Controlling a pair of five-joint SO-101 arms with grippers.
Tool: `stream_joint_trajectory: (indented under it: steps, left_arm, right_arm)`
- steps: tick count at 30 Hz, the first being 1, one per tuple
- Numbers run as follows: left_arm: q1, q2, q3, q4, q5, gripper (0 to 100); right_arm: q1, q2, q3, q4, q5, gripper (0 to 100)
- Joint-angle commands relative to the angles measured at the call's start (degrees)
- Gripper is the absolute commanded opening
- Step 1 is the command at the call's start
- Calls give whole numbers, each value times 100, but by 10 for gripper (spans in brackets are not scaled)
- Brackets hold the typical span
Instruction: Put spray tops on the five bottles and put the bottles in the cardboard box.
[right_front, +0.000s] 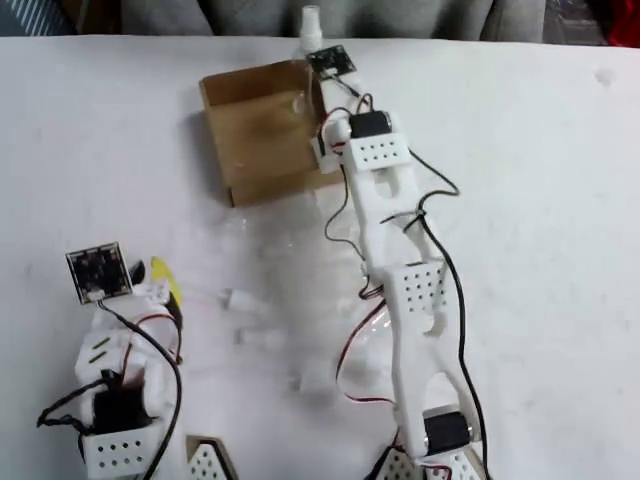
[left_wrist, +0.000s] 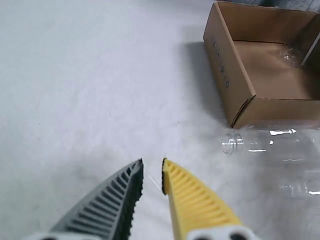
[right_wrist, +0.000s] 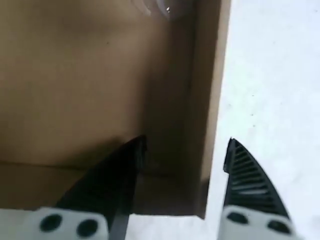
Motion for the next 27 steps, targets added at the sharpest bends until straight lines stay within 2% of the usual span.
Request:
stream_joint_trajectory:
  steps: [1, 4, 8, 13, 27]
  left_arm:
    - [40, -66, -18, -202, -79, 69]
    - [40, -66, -18, -202, -79, 69]
    - [40, -66, -18, -193, -79, 69]
    - [40, -66, -18, -193, -79, 69]
    - [40, -66, -18, -211, -79, 69]
  right_arm:
    - [57, 31, -105, -66, -9, 202]
    - [119, 13, -105, -40, 62, 123]
    - [154, 22, -114, -40, 571, 12]
    - [242, 4, -114, 145, 1284, 19]
    - [338, -321, -114, 866, 1310, 16]
